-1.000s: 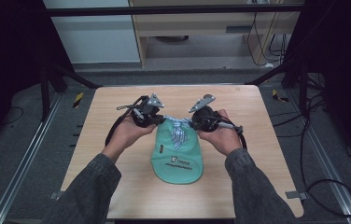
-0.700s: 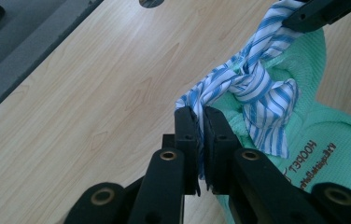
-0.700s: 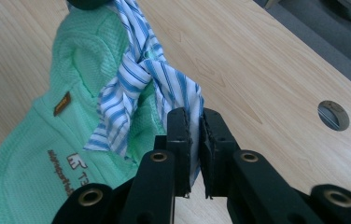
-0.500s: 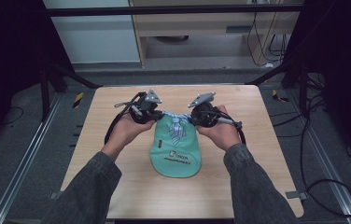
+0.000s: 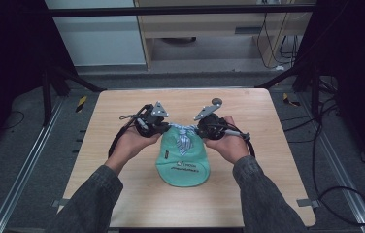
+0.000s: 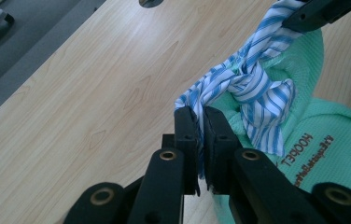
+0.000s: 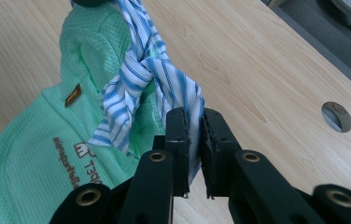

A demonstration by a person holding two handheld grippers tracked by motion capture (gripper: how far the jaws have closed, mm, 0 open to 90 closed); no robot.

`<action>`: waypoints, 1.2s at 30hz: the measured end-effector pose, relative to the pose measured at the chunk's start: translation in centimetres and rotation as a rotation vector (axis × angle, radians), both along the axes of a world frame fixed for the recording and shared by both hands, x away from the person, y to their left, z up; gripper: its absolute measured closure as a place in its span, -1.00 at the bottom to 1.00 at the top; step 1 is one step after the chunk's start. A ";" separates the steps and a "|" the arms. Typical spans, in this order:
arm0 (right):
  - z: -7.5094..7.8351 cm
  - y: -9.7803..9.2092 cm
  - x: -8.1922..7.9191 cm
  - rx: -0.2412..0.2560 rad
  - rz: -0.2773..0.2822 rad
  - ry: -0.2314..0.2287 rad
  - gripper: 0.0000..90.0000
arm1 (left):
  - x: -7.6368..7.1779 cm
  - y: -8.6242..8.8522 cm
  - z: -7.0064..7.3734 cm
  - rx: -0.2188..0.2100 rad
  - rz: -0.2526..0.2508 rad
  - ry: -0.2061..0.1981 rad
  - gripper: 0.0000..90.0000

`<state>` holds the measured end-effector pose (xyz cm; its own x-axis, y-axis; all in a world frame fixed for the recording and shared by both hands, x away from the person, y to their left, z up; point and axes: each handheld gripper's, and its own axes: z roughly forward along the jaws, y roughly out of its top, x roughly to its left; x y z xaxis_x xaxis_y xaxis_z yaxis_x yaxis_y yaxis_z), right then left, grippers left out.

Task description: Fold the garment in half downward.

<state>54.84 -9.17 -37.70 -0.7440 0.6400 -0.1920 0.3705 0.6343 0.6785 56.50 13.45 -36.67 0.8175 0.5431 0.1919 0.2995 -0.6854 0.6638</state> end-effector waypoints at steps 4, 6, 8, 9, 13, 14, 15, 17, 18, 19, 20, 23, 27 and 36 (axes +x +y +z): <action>0.3 0.3 0.4 0.004 -0.004 0.002 0.81 | 0.6 0.2 0.4 -0.008 0.019 -0.002 0.89; 0.5 0.3 0.8 0.004 -0.012 0.000 0.81 | 1.0 0.1 0.6 -0.013 0.024 -0.009 0.89; 0.8 0.3 1.2 0.005 -0.021 -0.005 0.82 | 1.2 0.1 0.8 -0.012 0.022 -0.011 0.90; 0.9 0.3 1.3 0.002 -0.023 -0.008 0.82 | 1.2 0.0 0.9 -0.014 0.021 -0.015 0.90; 0.8 0.1 1.1 -0.003 -0.019 -0.012 0.82 | 0.4 -0.1 0.7 0.006 -0.003 -0.037 0.89; 0.7 0.1 0.9 -0.008 -0.013 -0.013 0.82 | 0.2 -0.1 0.5 0.008 -0.004 -0.042 0.89; 0.5 0.1 0.7 -0.005 -0.009 -0.015 0.81 | -0.1 -0.1 0.3 0.006 -0.007 -0.048 0.89; 0.1 0.1 0.4 -0.003 -0.004 -0.010 0.81 | -0.5 -0.1 -0.1 0.016 -0.015 -0.051 0.89; -0.2 0.1 0.1 -0.012 0.007 -0.012 0.80 | -0.7 0.0 -0.4 0.016 -0.016 -0.055 0.89; -0.5 0.1 0.0 -0.019 0.008 -0.010 0.80 | -0.8 0.0 -0.6 0.019 -0.019 -0.057 0.89; -0.7 0.2 -0.1 -0.017 0.009 -0.011 0.80 | -1.0 0.0 -0.9 0.018 -0.018 -0.059 0.89; -1.2 0.2 -0.5 -0.026 0.013 -0.013 0.81 | -1.3 0.1 -1.3 0.012 -0.020 -0.065 0.89; -1.5 0.2 -1.1 -0.022 0.021 -0.019 0.81 | -1.7 0.2 -1.7 0.008 -0.029 -0.065 0.89; -1.9 0.4 -1.7 -0.031 0.040 -0.019 0.81 | -2.0 0.5 -2.4 0.010 -0.034 -0.060 0.89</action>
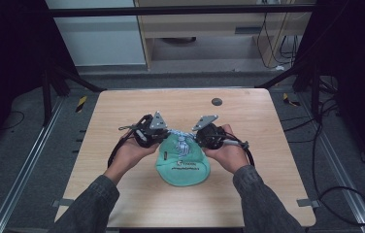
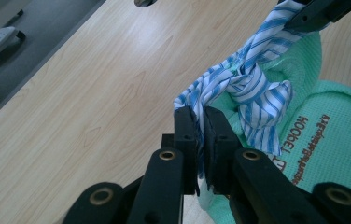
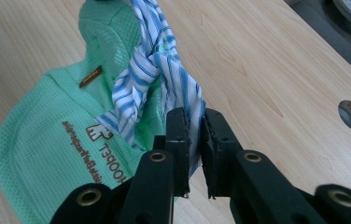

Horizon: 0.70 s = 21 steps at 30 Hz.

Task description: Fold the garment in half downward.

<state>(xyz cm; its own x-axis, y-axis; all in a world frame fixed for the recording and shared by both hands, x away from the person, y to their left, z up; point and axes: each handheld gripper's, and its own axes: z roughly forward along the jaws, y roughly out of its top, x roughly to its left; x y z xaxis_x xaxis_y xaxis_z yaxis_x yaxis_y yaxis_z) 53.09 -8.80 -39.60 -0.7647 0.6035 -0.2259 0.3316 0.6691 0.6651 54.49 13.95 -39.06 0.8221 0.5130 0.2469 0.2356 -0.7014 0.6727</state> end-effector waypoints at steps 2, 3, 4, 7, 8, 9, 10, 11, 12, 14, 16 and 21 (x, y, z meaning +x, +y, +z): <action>-0.1 0.0 -0.2 0.004 0.006 0.003 0.81 | -0.2 0.1 -0.3 -0.003 0.002 0.012 0.88; -0.2 0.1 -0.3 -0.001 0.008 0.003 0.81 | -0.3 0.2 -0.5 0.000 0.001 0.015 0.88; -0.4 0.1 -0.4 -0.006 0.010 0.006 0.81 | -0.4 0.1 -0.7 0.001 -0.001 0.020 0.88; -0.8 0.1 -0.5 -0.006 0.012 0.015 0.80 | -0.9 0.1 -1.2 -0.005 0.004 0.027 0.88; -1.0 0.0 -0.5 -0.005 0.010 0.018 0.80 | -1.0 0.1 -1.3 -0.007 0.001 0.032 0.88; -1.1 0.0 -0.5 -0.006 0.011 0.019 0.80 | -1.1 0.1 -1.4 -0.007 0.001 0.035 0.88; -1.2 0.0 -0.5 -0.008 0.008 0.021 0.80 | -1.2 0.1 -1.5 -0.011 0.004 0.037 0.88; -1.2 0.0 -0.5 -0.008 0.006 0.021 0.80 | -1.3 0.0 -1.5 -0.013 0.004 0.041 0.88; -1.2 -0.1 -0.5 -0.007 0.008 0.021 0.80 | -1.3 0.1 -1.5 -0.014 0.004 0.041 0.88; -1.1 -0.1 -0.4 -0.003 0.008 0.021 0.80 | -1.3 0.1 -1.3 -0.016 0.004 0.044 0.88; -0.8 -0.1 -0.4 -0.011 0.009 0.016 0.79 | -1.3 0.1 -1.2 -0.020 0.005 0.042 0.88; -0.7 0.0 -0.5 -0.026 0.022 0.017 0.78 | -1.7 0.2 -1.4 -0.023 0.002 0.057 0.88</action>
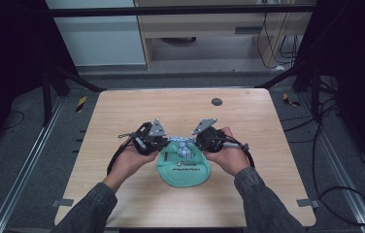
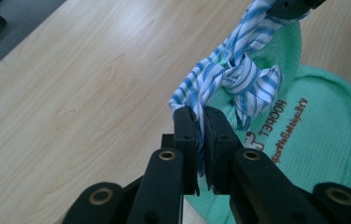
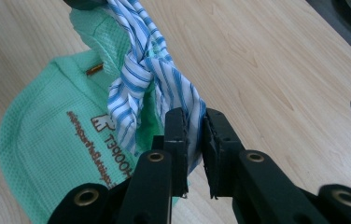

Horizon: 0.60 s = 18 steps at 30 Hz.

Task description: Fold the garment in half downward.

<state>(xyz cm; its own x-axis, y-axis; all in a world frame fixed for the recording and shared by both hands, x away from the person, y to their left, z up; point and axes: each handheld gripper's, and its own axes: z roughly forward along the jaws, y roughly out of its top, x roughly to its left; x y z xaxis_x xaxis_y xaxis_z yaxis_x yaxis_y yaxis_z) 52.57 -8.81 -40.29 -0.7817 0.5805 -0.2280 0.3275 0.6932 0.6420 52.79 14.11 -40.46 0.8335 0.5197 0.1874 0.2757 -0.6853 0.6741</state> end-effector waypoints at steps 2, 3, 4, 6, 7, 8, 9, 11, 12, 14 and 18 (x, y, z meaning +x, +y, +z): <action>-0.2 -0.1 -0.2 0.001 0.005 0.004 0.78 | -0.2 0.0 -0.2 0.003 -0.003 0.005 0.88; -0.3 -0.1 -0.3 0.000 0.006 0.007 0.78 | -0.3 0.0 -0.4 0.000 -0.006 0.009 0.88; -0.4 -0.1 -0.4 -0.003 0.006 0.007 0.77 | -0.5 0.0 -0.5 0.001 -0.009 0.012 0.88; -0.7 -0.3 -0.7 0.000 0.014 0.008 0.77 | -0.7 0.0 -0.7 0.002 -0.013 0.014 0.88; -0.7 -0.3 -0.8 -0.002 0.014 0.011 0.77 | -0.8 0.0 -0.7 0.002 -0.014 0.013 0.88; -0.9 -0.3 -0.9 -0.001 0.016 0.011 0.77 | -0.9 0.0 -0.8 0.001 -0.017 0.014 0.88; -0.9 -0.4 -1.1 0.001 0.018 0.013 0.77 | -1.0 0.0 -0.9 0.005 -0.021 0.016 0.88; -1.1 -0.4 -1.4 0.001 0.025 0.015 0.76 | -1.2 0.0 -1.0 0.007 -0.024 0.018 0.89; -1.2 -0.4 -1.6 -0.002 0.027 0.014 0.76 | -1.3 0.0 -1.0 0.005 -0.024 0.020 0.89; -1.2 -0.5 -1.8 0.005 0.032 0.014 0.75 | -1.5 0.0 -1.1 0.006 -0.024 0.021 0.89; -1.5 -0.6 -2.2 0.004 0.039 0.017 0.75 | -1.8 0.0 -1.5 0.000 -0.028 0.027 0.89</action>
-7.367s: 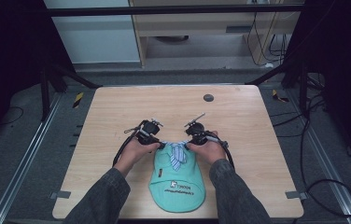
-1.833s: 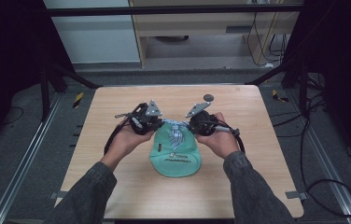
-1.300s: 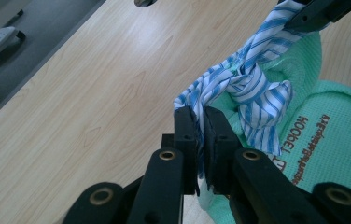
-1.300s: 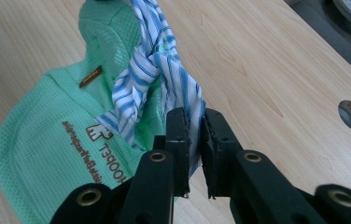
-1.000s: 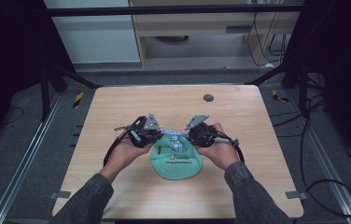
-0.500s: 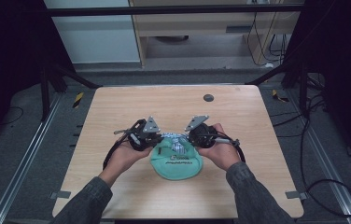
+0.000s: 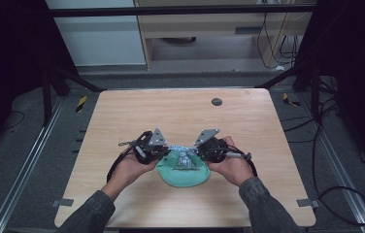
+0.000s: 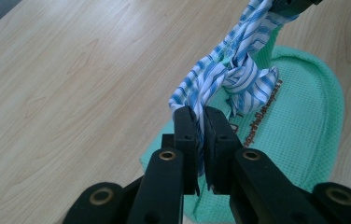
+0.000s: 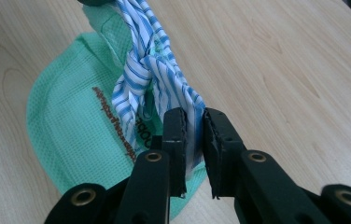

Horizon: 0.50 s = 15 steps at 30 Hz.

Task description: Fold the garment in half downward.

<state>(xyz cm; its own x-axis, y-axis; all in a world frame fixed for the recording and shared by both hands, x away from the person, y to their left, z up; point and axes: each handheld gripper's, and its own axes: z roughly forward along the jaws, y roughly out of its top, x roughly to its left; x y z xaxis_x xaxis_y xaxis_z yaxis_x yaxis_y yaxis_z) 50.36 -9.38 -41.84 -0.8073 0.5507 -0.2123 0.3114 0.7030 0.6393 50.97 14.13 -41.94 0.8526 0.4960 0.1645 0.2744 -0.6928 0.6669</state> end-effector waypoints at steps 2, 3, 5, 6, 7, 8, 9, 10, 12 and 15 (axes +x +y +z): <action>-0.3 -0.1 -0.2 0.000 -0.002 0.004 0.75 | -0.2 0.0 -0.2 0.000 -0.007 0.005 0.89; -0.4 -0.1 -0.2 -0.001 -0.002 0.006 0.76 | -0.4 0.0 -0.3 -0.001 -0.007 0.006 0.89; -0.7 -0.2 -0.4 0.004 0.002 0.012 0.76 | -0.5 0.0 -0.5 -0.002 -0.011 0.008 0.89; -0.8 -0.2 -0.5 0.002 0.006 0.012 0.76 | -0.6 0.0 -0.5 -0.002 -0.013 0.009 0.89; -0.9 -0.2 -0.6 0.001 0.006 0.014 0.76 | -0.7 0.0 -0.6 -0.002 -0.014 0.010 0.89; -1.0 -0.3 -0.7 0.000 0.008 0.015 0.76 | -0.8 0.0 -0.6 0.003 -0.018 0.010 0.89; -1.1 -0.3 -0.8 0.003 0.009 0.017 0.76 | -0.9 -0.1 -0.7 0.001 -0.017 0.011 0.89; -1.2 -0.3 -0.9 0.003 0.008 0.018 0.76 | -1.0 0.0 -0.8 0.005 -0.021 0.011 0.89; -1.3 -0.3 -1.0 0.007 0.010 0.020 0.76 | -1.1 0.0 -0.9 0.002 -0.019 0.014 0.89; -1.6 -0.3 -1.3 0.005 0.018 0.027 0.75 | -1.4 0.0 -1.1 0.001 -0.021 0.017 0.89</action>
